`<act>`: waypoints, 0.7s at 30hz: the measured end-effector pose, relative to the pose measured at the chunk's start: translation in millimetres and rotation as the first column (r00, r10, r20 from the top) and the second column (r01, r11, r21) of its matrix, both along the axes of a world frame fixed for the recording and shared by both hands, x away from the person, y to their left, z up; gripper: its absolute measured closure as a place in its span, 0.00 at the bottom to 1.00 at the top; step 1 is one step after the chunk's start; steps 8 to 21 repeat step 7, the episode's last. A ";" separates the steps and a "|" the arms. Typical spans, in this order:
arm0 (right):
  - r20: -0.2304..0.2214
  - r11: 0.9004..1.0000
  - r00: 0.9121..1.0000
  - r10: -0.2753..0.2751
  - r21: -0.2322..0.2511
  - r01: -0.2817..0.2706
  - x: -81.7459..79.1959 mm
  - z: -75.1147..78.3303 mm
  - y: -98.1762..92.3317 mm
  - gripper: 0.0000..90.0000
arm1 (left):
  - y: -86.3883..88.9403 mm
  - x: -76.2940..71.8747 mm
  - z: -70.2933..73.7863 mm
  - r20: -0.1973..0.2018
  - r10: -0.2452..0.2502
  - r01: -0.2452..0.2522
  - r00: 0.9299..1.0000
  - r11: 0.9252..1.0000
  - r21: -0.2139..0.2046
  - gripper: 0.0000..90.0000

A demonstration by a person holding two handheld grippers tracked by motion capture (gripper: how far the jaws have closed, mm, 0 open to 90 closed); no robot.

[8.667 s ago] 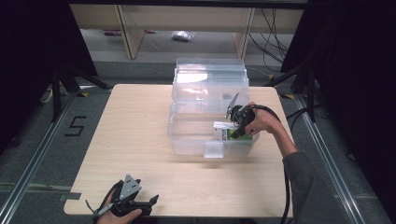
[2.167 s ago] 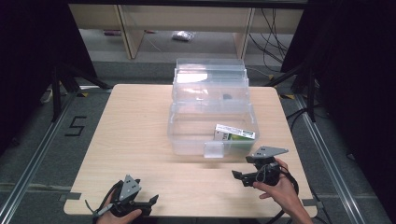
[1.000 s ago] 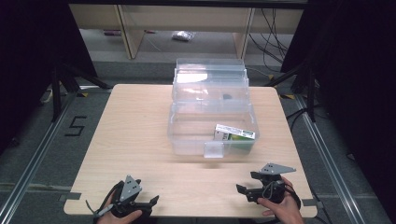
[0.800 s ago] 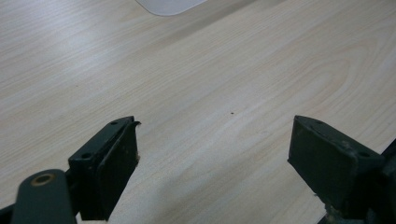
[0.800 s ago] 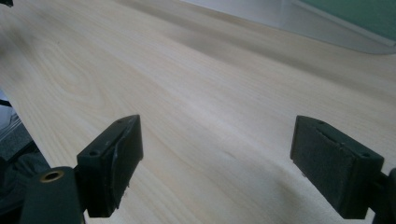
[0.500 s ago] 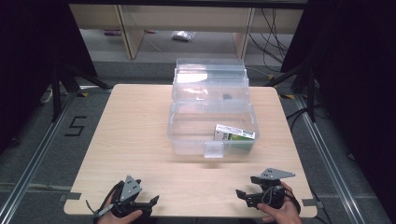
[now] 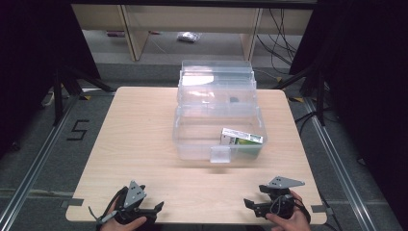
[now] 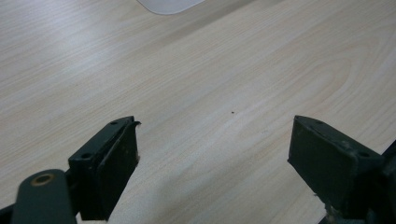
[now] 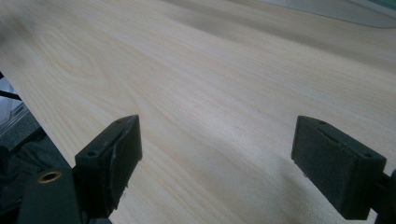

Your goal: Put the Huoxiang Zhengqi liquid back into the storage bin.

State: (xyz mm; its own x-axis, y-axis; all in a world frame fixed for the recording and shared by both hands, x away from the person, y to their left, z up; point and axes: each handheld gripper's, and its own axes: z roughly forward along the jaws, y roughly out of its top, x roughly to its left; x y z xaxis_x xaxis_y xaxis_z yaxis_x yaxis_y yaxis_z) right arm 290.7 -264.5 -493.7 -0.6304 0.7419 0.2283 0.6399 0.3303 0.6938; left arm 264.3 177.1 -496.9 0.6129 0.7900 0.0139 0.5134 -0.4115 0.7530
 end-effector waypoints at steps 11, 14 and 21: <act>0.013 1.000 1.000 -0.010 -0.009 0.010 -0.4 0.5 -0.7 0.19 | 0.8 -0.9 1.0 -0.002 -0.009 0.009 1.000 1.000 0.004 0.17; 0.013 1.000 1.000 -0.010 -0.009 0.010 -0.4 0.5 -0.7 0.19 | 0.8 -0.9 1.0 -0.002 -0.009 0.009 1.000 1.000 0.004 0.17; 0.013 1.000 1.000 -0.010 -0.009 0.010 -0.4 0.5 -0.7 0.19 | 0.8 -0.9 1.0 -0.002 -0.009 0.009 1.000 1.000 0.004 0.17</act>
